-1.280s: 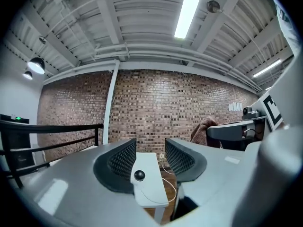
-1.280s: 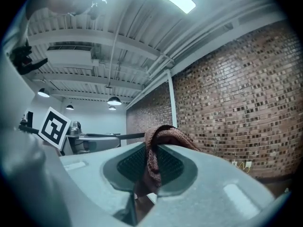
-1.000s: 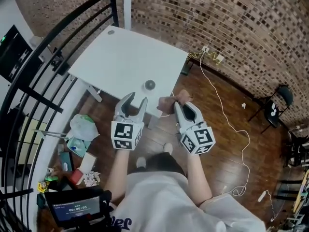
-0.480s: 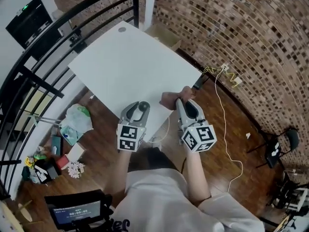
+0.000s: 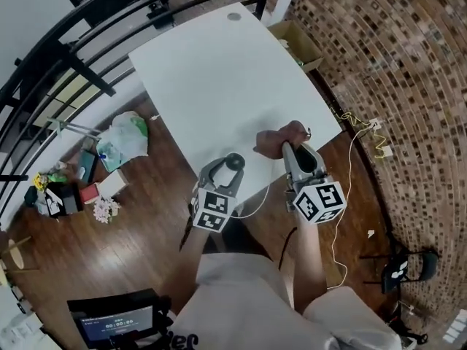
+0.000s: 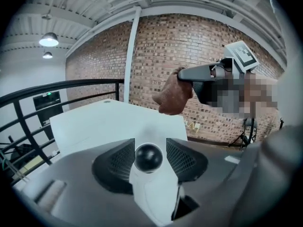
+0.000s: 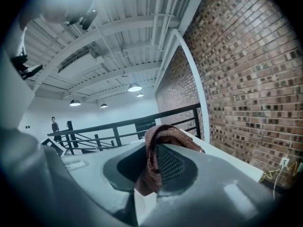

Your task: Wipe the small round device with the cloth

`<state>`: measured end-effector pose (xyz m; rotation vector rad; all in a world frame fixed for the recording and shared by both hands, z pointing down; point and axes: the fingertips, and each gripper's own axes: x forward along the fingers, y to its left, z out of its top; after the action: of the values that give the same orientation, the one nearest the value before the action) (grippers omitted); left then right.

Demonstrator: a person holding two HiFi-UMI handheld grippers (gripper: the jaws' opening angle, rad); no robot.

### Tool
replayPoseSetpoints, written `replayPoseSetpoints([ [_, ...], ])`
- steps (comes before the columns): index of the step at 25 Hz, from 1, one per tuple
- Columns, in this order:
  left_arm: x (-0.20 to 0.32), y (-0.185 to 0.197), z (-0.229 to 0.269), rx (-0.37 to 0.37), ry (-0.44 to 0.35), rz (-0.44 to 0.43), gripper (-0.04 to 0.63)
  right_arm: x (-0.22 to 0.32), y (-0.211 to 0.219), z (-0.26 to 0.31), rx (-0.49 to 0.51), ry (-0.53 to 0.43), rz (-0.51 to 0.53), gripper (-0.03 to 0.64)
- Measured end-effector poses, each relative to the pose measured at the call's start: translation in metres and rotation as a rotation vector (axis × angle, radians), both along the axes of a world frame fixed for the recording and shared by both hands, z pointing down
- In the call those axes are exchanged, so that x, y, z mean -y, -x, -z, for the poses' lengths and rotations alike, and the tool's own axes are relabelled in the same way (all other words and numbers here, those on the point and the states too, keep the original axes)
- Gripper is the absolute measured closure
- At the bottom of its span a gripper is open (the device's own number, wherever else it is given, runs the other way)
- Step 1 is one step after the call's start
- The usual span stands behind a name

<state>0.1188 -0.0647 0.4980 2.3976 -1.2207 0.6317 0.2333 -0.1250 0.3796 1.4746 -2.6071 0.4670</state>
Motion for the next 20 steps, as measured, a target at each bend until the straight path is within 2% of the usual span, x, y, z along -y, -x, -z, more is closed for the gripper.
replayPoseSetpoints([
  [4, 0.006, 0.008, -0.025, -0.007, 0.029, 0.029, 0.374, 0.023, 0.017, -0.017, -0.029, 0.045, 0.083, 0.569],
  [8, 0.007, -0.003, -0.021, -0.085, 0.012, 0.030, 0.385, 0.049, 0.048, -0.022, -0.063, 0.062, 0.288, 0.569],
  [10, 0.010, -0.010, -0.014, -0.109, -0.010, 0.014, 0.388, 0.067, 0.074, -0.032, -0.035, 0.136, 0.416, 0.569],
  [13, 0.008, -0.021, -0.010, -0.103, -0.037, 0.003, 0.399, 0.077, 0.129, -0.062, -0.056, 0.322, 0.701, 0.569],
  [17, 0.008, -0.023, -0.013, -0.129, -0.038, 0.041, 0.403, 0.045, 0.199, -0.118, -0.201, 0.567, 1.171, 0.570],
  [20, 0.011, -0.018, -0.013, -0.161, -0.045, 0.069, 0.407, 0.011, 0.226, -0.148, -0.309, 0.735, 1.442, 0.571],
])
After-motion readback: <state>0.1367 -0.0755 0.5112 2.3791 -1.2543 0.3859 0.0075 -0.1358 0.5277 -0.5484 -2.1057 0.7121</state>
